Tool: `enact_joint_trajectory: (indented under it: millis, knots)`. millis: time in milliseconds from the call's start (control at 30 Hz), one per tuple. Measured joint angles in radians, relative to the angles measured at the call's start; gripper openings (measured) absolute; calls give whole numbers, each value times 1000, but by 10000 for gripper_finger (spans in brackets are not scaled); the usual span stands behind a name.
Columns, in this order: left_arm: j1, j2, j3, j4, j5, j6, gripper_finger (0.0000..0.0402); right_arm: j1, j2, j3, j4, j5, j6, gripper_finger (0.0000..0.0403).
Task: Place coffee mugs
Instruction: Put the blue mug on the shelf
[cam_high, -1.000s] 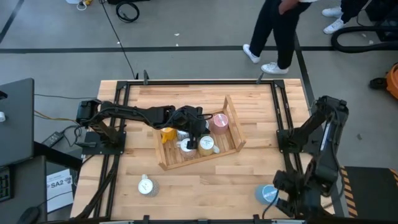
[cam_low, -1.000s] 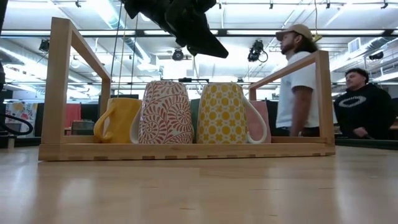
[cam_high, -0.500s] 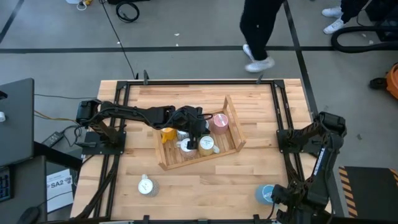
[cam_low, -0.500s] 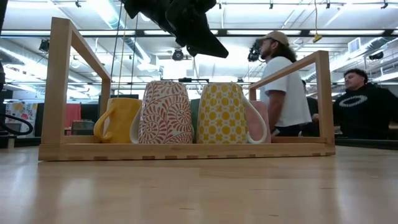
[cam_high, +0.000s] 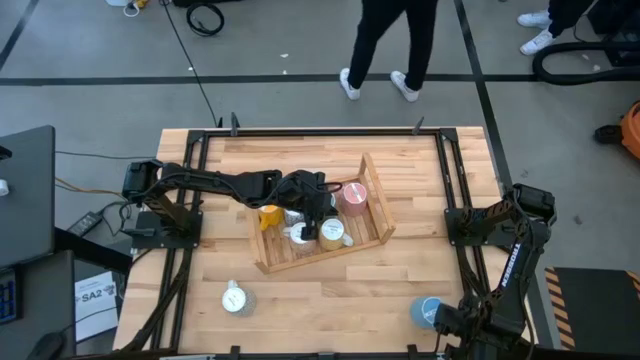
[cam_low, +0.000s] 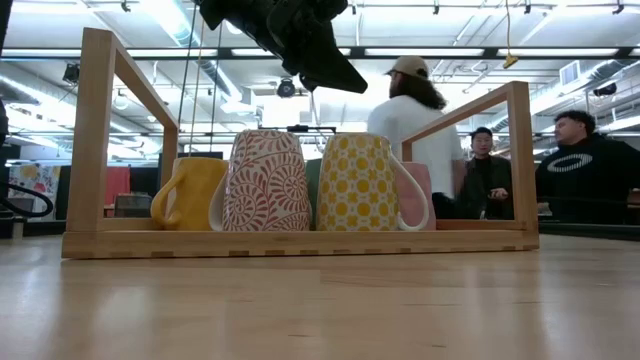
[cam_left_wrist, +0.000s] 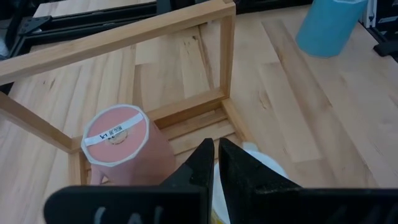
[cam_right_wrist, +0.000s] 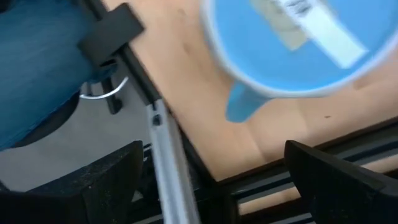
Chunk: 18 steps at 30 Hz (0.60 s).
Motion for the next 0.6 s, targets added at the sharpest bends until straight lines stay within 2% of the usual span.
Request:
enact_joint_trajectory:
  millis: [133,367,600]
  knots:
    - [1,0,0,0,0,-21,29,0,0,0,44,5,-19,394]
    - [1,0,0,0,0,-21,29,0,44,0,56,-4,65,389]
    - [1,0,0,0,0,-21,29,-8,101,0,34,-20,67,352]
